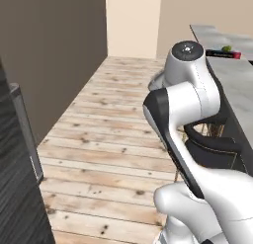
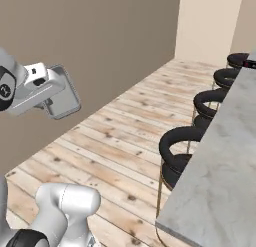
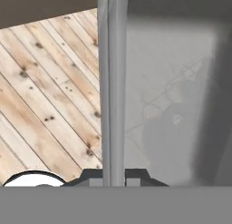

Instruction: Retrieve the tupperware and aluminum foil from the cabinet and place them on the dining counter near the plate with lime and broccoli to prepare for storing leftovers.

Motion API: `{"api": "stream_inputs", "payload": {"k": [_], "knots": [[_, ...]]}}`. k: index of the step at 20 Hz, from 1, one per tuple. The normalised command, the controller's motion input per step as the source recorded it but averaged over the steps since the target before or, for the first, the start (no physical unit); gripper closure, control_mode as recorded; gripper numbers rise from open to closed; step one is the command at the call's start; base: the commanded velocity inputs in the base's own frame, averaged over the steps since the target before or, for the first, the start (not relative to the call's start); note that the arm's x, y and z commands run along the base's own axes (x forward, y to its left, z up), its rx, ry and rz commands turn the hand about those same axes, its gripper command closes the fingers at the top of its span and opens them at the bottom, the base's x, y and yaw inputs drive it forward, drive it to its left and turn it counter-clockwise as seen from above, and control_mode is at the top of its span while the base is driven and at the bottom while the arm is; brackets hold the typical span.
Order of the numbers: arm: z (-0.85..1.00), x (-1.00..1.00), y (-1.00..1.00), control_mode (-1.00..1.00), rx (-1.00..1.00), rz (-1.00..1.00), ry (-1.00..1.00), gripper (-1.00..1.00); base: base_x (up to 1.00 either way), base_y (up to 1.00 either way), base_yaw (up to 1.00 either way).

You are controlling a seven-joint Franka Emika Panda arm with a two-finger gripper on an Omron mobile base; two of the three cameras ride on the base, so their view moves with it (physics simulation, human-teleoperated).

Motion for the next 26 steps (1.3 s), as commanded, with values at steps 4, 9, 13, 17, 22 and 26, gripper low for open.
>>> {"api": "stream_inputs", "payload": {"k": [4,9,13,17,22,26], "knots": [[0.00,0.00,0.00,1.00,0.00,0.00,0.00,1.00,1.00,0.48,-0.34],[0.00,0.00,0.00,1.00,0.00,0.00,0.00,1.00,1.00,0.44,-0.09],[0.00,0.00,0.00,1.00,0.00,0.00,0.00,1.00,1.00,0.14,0.00],[0.00,0.00,0.00,1.00,0.00,0.00,0.00,1.00,1.00,0.03,-0.08],[0.00,0.00,0.00,1.00,0.00,0.00,0.00,1.00,0.97,0.16,-0.45],[0.00,0.00,0.00,1.00,0.00,0.00,0.00,1.00,0.79,0.61,-0.61]]}}
